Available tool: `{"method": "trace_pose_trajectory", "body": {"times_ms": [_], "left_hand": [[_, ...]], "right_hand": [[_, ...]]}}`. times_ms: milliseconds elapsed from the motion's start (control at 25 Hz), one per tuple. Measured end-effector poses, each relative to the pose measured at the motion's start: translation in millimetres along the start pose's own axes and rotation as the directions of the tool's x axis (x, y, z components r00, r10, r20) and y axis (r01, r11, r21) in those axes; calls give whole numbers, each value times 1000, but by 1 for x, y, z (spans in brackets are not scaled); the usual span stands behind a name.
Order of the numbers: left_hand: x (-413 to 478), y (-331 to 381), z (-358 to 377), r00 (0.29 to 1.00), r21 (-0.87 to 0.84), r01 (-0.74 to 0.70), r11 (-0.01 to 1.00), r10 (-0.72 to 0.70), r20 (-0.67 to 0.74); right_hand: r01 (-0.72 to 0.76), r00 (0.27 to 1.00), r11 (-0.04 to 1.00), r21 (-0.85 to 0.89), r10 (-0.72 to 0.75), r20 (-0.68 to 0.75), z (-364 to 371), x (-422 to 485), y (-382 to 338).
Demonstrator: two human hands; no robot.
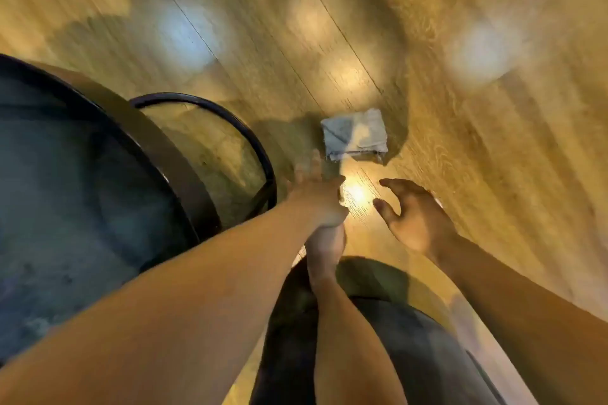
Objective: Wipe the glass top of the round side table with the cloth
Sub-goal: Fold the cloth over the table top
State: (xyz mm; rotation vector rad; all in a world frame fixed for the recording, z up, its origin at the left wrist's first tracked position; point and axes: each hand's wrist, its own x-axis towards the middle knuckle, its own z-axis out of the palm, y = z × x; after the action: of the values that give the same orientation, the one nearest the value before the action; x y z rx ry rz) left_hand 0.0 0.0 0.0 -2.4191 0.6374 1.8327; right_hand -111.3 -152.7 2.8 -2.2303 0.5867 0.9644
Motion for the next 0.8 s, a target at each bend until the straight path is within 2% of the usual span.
{"method": "trace_pose_trajectory", "body": {"times_ms": [120,240,320,400,480,520,600,680,720,800], "left_hand": [[65,-7,9,1000,41,13,999,-14,7],[108,-10,8,998,-190,-23,982,13,-59],[116,-7,3,995,-452,-24,892,-21,-94],[105,2,-6,997,-661,-6,750,-47,-62],[70,18,-21,998,-681,-28,731,-19,-61],[47,21,-31,993,-667,-58,743,-24,-114],[-8,21,-49,938,-672,-215,708,-43,-345],[-76,10,-64,827,-711,-423,561,-82,-556],[-112,2,-70,791,-743,-512,431,-102,-604],[-176,-18,-74,769,-779,-603,169,-137,-625]], "right_hand": [[91,986,983,-162,-112,-125,23,68,14],[171,970,903,-395,-223,-91,40,134,18],[153,965,877,-455,-233,-124,42,160,18],[89,963,938,-336,-167,-212,36,170,9],[57,967,998,-31,-63,-249,22,158,-1],[66,962,990,121,-31,-269,11,142,-12],[93,941,947,307,17,-338,-21,93,-48],[181,919,908,377,-20,-395,-58,32,-100],[236,911,893,384,-66,-407,-74,1,-126],[323,905,851,414,-149,-399,-94,-59,-178]]}}
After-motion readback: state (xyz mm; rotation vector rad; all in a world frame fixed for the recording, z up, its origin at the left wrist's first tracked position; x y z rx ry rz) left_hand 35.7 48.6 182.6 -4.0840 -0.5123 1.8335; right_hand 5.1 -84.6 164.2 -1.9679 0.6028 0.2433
